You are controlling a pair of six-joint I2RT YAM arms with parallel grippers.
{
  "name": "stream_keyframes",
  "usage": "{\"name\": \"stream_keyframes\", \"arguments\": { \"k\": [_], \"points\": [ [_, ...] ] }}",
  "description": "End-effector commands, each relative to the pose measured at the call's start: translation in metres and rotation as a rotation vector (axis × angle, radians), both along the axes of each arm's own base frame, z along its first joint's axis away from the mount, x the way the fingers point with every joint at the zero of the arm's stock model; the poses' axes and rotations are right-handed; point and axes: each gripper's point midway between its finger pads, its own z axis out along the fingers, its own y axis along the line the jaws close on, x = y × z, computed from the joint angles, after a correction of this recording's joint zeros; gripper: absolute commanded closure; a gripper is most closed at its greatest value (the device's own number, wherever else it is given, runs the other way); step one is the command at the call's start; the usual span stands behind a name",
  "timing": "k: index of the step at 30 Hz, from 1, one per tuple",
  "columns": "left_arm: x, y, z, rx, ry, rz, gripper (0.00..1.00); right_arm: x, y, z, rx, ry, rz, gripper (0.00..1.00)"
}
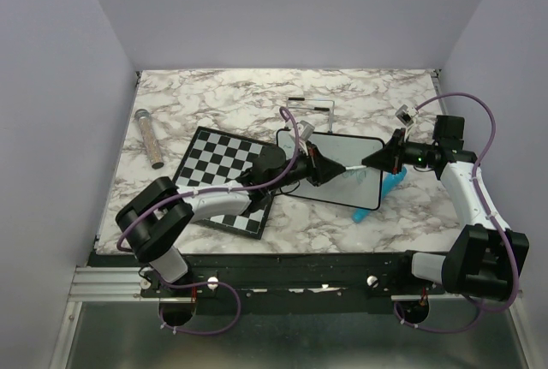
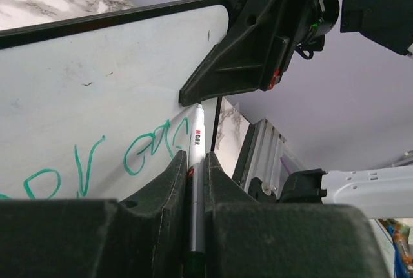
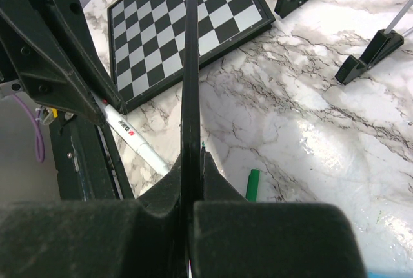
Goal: Write a sentence on the whiteboard
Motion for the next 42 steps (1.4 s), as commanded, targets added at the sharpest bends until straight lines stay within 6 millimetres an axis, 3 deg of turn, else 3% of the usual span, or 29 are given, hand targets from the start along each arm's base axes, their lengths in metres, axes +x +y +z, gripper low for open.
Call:
{"name": "stream_keyframes", "arguments": {
  "k": [1,18,37,42],
  "points": [
    [0.002,-0.009,0.017,-0.052,-0.026,-0.032,1.00,-0.002,0.001,0.005,-0.014,-0.035,0.007,0.99],
    [0.010,-0.012,0.001,0.002,-0.003,-0.008,1.00,-0.002,0.001,0.005,-0.013,-0.035,0.008,0.99],
    [-0.012,-0.006,-0.048,0.119,0.106,-0.089,1.00,-0.002,0.001,0.006,-0.013,-0.037,0.008,0.99],
    [-0.014,-0.009,-0.046,0.115,0.108,-0.110,1.00,-0.002,0.001,0.006,-0.011,-0.036,0.009,1.00]
  ]
}}
